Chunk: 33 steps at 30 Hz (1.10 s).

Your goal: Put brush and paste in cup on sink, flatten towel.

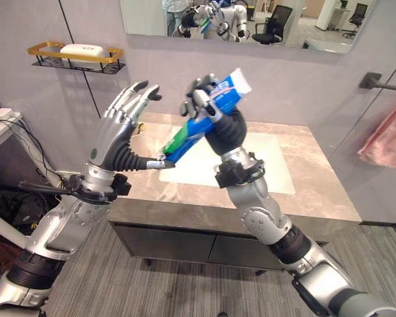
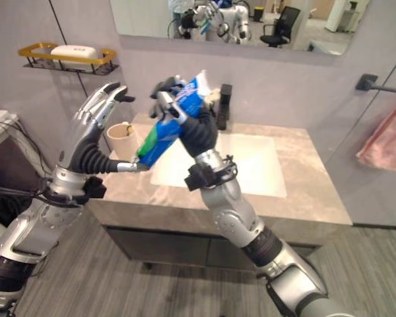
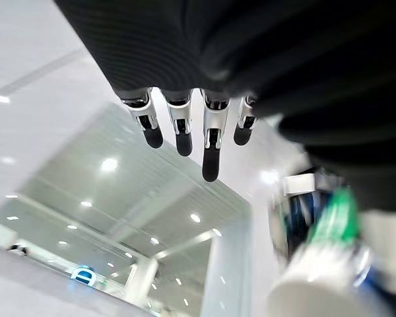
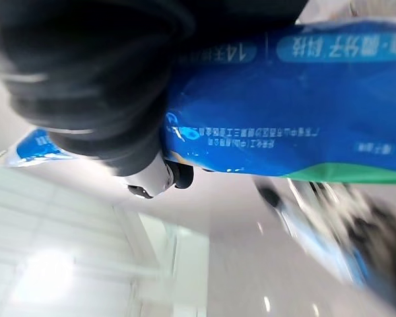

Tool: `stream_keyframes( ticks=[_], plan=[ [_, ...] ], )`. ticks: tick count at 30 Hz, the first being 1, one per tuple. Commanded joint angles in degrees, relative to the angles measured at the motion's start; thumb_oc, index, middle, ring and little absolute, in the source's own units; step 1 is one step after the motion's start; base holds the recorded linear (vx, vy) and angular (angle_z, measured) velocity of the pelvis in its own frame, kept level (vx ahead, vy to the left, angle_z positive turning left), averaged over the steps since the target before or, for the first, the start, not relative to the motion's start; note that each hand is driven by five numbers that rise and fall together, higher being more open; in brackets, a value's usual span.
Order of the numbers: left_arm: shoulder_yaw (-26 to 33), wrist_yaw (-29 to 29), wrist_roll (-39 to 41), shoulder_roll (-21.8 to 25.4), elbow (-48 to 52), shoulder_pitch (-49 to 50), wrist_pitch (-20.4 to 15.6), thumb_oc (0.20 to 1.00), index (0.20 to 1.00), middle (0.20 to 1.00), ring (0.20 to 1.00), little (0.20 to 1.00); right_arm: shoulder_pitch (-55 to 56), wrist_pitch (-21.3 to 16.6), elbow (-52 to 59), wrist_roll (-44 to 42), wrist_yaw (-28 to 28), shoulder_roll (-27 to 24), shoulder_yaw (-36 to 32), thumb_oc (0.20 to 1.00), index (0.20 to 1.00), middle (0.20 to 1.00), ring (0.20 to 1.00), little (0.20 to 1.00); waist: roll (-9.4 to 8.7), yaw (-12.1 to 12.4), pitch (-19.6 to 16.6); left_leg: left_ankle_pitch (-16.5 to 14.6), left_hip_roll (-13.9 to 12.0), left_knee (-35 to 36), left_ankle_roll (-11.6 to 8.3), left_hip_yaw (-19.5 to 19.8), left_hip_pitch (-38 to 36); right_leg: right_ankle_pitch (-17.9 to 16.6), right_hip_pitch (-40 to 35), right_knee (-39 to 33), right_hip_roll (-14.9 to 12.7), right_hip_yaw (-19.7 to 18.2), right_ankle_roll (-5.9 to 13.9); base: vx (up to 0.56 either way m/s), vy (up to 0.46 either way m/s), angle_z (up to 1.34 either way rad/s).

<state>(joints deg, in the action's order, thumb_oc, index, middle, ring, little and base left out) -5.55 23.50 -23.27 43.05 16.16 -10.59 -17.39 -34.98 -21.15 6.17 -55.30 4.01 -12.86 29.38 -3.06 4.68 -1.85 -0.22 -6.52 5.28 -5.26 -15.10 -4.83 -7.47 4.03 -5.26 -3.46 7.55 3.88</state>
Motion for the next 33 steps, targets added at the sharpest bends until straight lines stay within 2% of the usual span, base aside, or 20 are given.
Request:
stream_keyframes(
  ticks=[1, 4, 6, 7, 10, 11, 14, 15, 19, 24, 26, 33],
  plan=[
    [0.9, -0.6, 2.4, 4.3, 3.3, 2.6, -0.1, 1.0, 1.0, 1.0, 1.0, 1.0, -3.2, -4.8, 1.7, 4.6, 3.9, 1.5, -6.0, 0.2, 0.2, 0.2, 0.2, 0.2, -4.06, 1.9, -1.5, 3.7, -0.9, -0.3, 0.42, 6.3, 5.8, -2.9, -2.1, 0.3, -8.1, 1.9, 5.29, 0.0, 0.021, 0.17],
    [4.0, 0.4, 2.7, 5.6, 3.7, 5.6, -0.2, 1.0, 1.0, 1.0, 1.0, 1.0, -6.7, -4.9, -0.3, 7.4, 6.8, 0.3, -7.8, 0.2, 0.2, 0.2, 0.2, 0.2, -4.35, 3.3, -0.7, 4.1, -0.3, -0.3, 0.56, 7.7, 7.5, -2.8, -1.8, 0.3, -8.5, 3.0, 5.33, -0.02, 0.015, 0.27],
    [5.1, 0.0, 4.1, 6.3, 3.4, 8.1, -1.0, 1.0, 1.0, 1.0, 1.0, 1.0, -10.2, -4.9, -1.9, 9.5, 8.6, -2.7, -9.2, 0.2, 0.2, 0.2, 0.2, 0.2, -4.63, 4.4, -0.1, 4.5, 0.1, -0.3, 0.49, 8.8, 9.0, -2.9, -1.6, 0.3, -8.9, 4.0, 5.44, -0.02, 0.021, 0.3],
    [7.0, -0.6, 7.7, 5.8, 3.4, 11.9, -1.5, 1.0, 1.0, 1.0, 1.0, 1.0, -14.1, -4.8, -2.9, 11.7, 10.6, -5.4, -10.5, 0.2, 0.2, 0.2, 0.2, 0.2, -4.63, 5.7, 0.6, 4.5, 0.5, -0.3, 0.54, 10.1, 10.2, -2.7, -1.4, 0.3, -9.2, 5.2, 5.64, -0.01, 0.024, 0.33],
    [8.5, -0.8, 9.0, 6.0, 4.5, 13.7, -1.7, 1.0, 1.0, 1.0, 1.0, 1.0, -15.7, -5.0, -3.5, 12.1, 11.2, -6.4, -11.1, 0.2, 0.2, 0.2, 0.2, 0.2, -4.65, 6.0, 0.8, 5.0, 0.8, -0.3, 0.67, 10.7, 11.2, -3.0, -1.0, 0.3, -9.4, 5.6, 5.62, 0.0, 0.03, 0.35],
    [11.5, -1.0, 13.3, 5.2, 6.6, 19.4, -2.3, 1.0, 1.0, 1.0, 1.0, 1.0, -20.6, -4.7, -4.7, 15.2, 13.6, -9.5, -11.9, 0.2, 0.2, 0.2, 0.2, 0.2, -4.74, 7.8, 1.4, 5.3, 1.4, -0.3, 0.86, 12.0, 12.7, -3.0, -0.8, 0.3, -10.0, 7.0, 5.76, 0.02, 0.04, 0.33],
    [12.9, -2.0, 15.5, 4.6, 7.8, 21.8, -2.4, 1.0, 1.0, 1.0, 1.0, 1.0, -22.4, -4.5, -5.2, 16.3, 14.5, -10.7, -11.7, 0.2, 0.2, 0.2, 0.2, 0.2, -4.73, 8.0, 1.7, 5.5, 1.7, -0.3, 1.01, 12.5, 13.3, -3.1, -0.6, 0.3, -10.1, 7.5, 5.91, 0.03, 0.036, 0.19],
    [13.3, -3.2, 17.9, 4.5, 8.4, 24.4, -3.2, 1.0, 1.0, 1.0, 1.0, 1.0, -24.2, -4.1, -5.3, 17.9, 15.2, -13.1, -12.1, 0.2, 0.2, 0.2, 0.2, 0.2, -4.82, 8.8, 2.1, 5.5, 2.0, -0.3, 1.11, 13.1, 13.9, -3.2, -0.5, 0.3, -10.3, 8.0, 6.01, 0.03, 0.042, 0.35],
    [11.3, -6.4, 20.9, 6.1, 5.1, 29.0, -3.4, 1.0, 1.0, 1.0, 1.0, 1.0, -28.7, -3.8, -7.3, 19.5, 15.9, -17.2, -10.4, 0.2, 0.2, 0.2, 0.2, 0.2, -5.08, 10.6, 3.1, 5.6, 2.7, -0.3, 1.18, 14.7, 15.3, -3.2, -0.7, 0.3, -10.9, 9.7, 6.58, 0.03, 0.037, 0.15],
    [7.6, -7.5, 20.6, 8.7, -2.9, 30.8, -3.2, 1.0, 1.0, 1.0, 1.0, 1.0, -32.3, -2.7, -9.5, 22.9, 17.8, -21.8, -8.3, 0.2, 0.2, 0.2, 0.2, 0.2, -5.43, 12.1, 4.2, 6.3, 4.1, -0.3, 1.57, 16.8, 17.2, -3.7, -0.3, 0.3, -11.5, 11.5, 7.19, 0.02, 0.023, 0.26],
    [5.8, -8.0, 21.8, 8.1, -8.1, 31.3, -2.2, 1.0, 1.0, 1.0, 1.0, 1.0, -33.1, -2.1, -11.6, 24.0, 18.6, -21.8, -7.5, 0.2, 0.2, 0.2, 0.2, 0.2, -5.42, 12.9, 4.7, 6.4, 4.4, -0.3, 1.74, 17.4, 17.7, -3.8, -0.3, 0.3, -11.7, 12.0, 7.31, 0.01, 0.016, 0.08],
    [2.7, -9.1, 21.3, 9.0, -13.4, 31.2, -2.1, 1.0, 1.0, 1.0, 1.0, 1.0, -34.7, -1.9, -19.0, 23.7, 19.9, -22.7, -7.3, 0.2, 0.2, 0.2, 0.2, 0.2, -5.55, 13.9, 5.6, 6.6, 5.2, -0.3, 2.11, 18.7, 19.2, -4.1, 0.3, 0.3, -12.2, 13.0, 7.79, 0.0, 0.02, 0.11]
  ],
)
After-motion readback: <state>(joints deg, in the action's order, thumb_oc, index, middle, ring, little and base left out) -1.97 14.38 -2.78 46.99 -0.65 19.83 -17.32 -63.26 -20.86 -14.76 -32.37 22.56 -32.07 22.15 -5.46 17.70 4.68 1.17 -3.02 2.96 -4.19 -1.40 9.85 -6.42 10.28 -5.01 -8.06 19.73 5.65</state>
